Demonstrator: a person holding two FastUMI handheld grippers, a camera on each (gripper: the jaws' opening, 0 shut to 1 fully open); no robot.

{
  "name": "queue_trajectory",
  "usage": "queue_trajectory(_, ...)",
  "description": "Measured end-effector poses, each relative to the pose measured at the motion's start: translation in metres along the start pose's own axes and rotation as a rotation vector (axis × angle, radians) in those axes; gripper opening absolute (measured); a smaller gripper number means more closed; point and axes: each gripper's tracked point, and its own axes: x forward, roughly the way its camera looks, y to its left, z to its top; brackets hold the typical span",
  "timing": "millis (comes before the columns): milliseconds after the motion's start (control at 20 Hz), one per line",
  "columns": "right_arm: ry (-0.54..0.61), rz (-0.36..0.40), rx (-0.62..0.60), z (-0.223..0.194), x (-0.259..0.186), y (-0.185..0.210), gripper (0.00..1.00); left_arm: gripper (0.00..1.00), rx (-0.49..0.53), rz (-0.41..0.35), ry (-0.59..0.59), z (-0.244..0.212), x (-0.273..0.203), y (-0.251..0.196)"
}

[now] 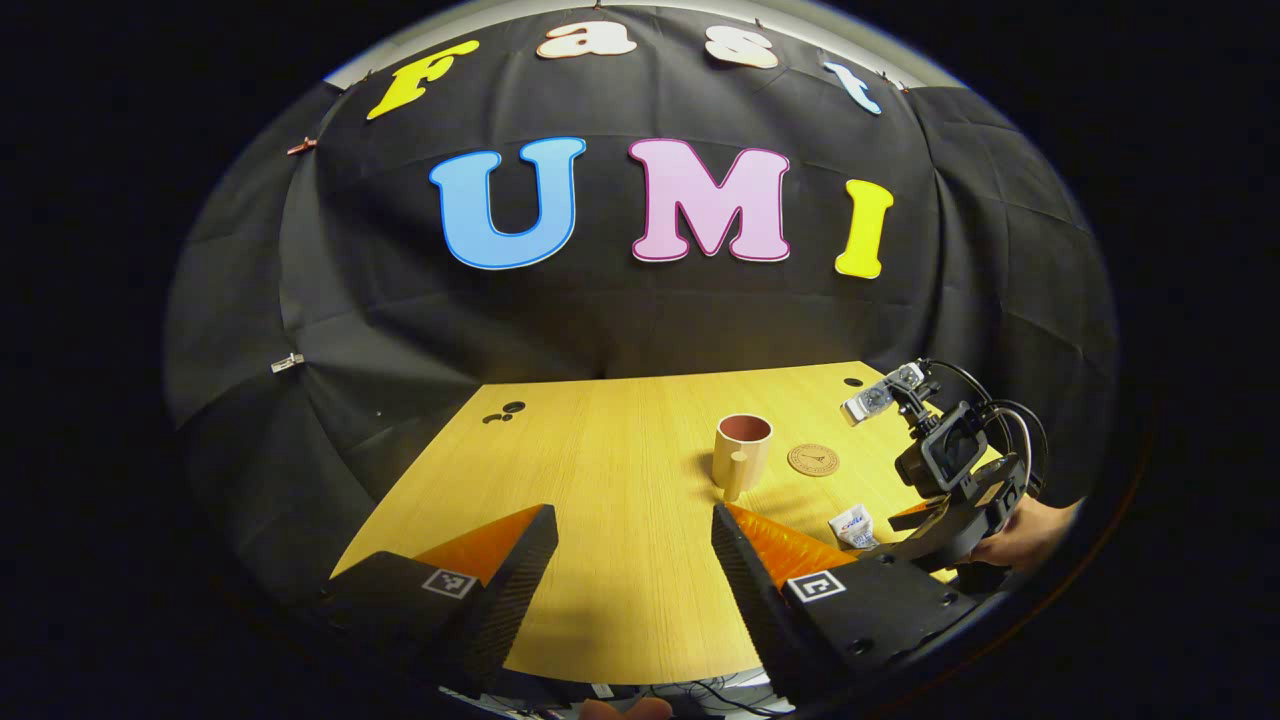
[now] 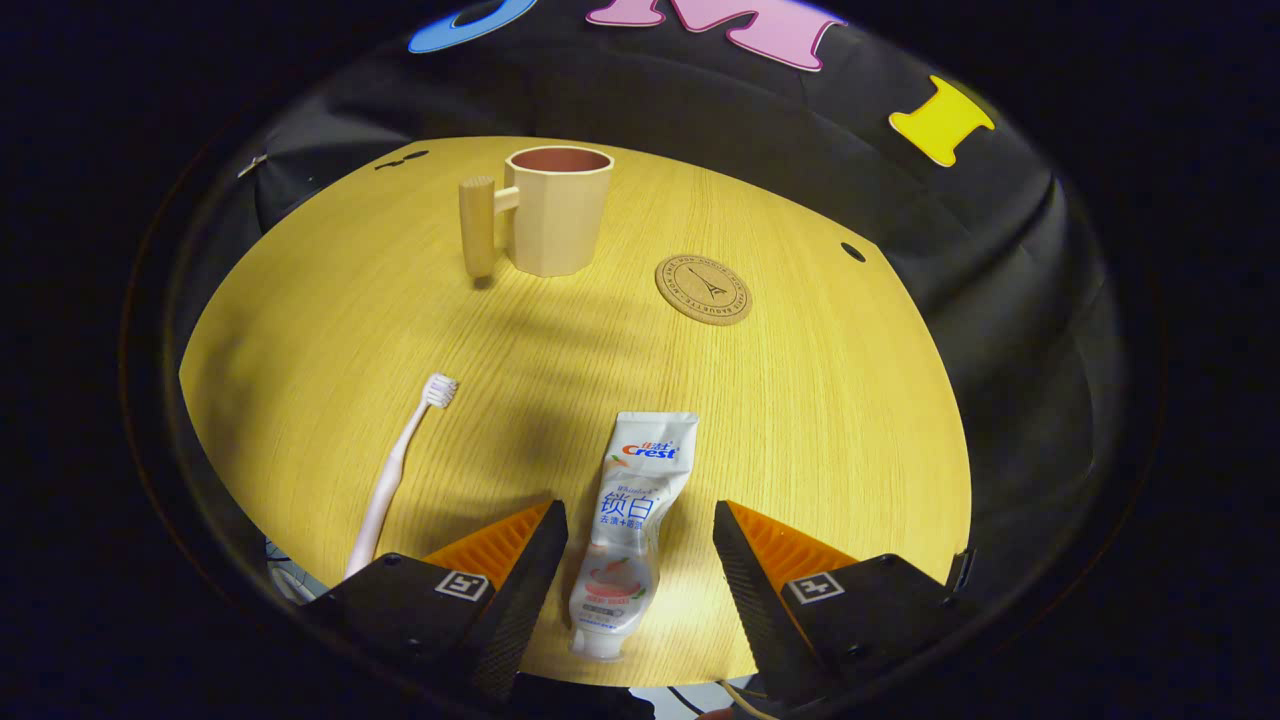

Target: Put the toothbrush and toothpaste on the desktop into the cup, then pick up the cup and place it on the coaster on the desktop.

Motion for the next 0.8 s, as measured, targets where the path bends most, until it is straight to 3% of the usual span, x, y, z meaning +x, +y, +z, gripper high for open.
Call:
queue_trajectory(300, 0.048, -0.01, -0.001, 0.0, 0.006, 0.003, 0.84, 0.96, -0.02, -0.002, 0.019, -0.008, 0.003, -0.002)
queue_trajectory(400, 0.073, -0.029, -0.001, -0.005, 0.009, 0.001, 0.68, 0.96, -0.023, 0.0, 0.029, -0.011, 0.004, -0.004)
queue_trajectory(450, 0.087, -0.025, 0.007, -0.008, 0.012, 0.001, 0.54, 0.96, -0.012, 0.002, 0.036, -0.01, 0.004, -0.004)
queue_trajectory(500, 0.115, -0.033, 0.008, -0.012, 0.007, -0.001, 0.51, 0.97, 0.003, 0.008, 0.039, -0.01, 0.003, -0.004)
queue_trajectory(550, 0.114, -0.034, 0.007, -0.011, 0.007, -0.004, 0.34, 0.96, 0.018, 0.013, 0.03, -0.006, 0.002, -0.004)
queue_trajectory(650, 0.139, -0.001, 0.013, -0.012, 0.01, -0.002, 0.39, 0.96, 0.027, 0.025, 0.026, -0.002, 0.006, -0.007)
queue_trajectory(800, 0.16, 0.061, 0.064, -0.016, 0.011, -0.004, 0.31, 0.97, -0.01, 0.048, 0.057, -0.009, 0.013, -0.016)
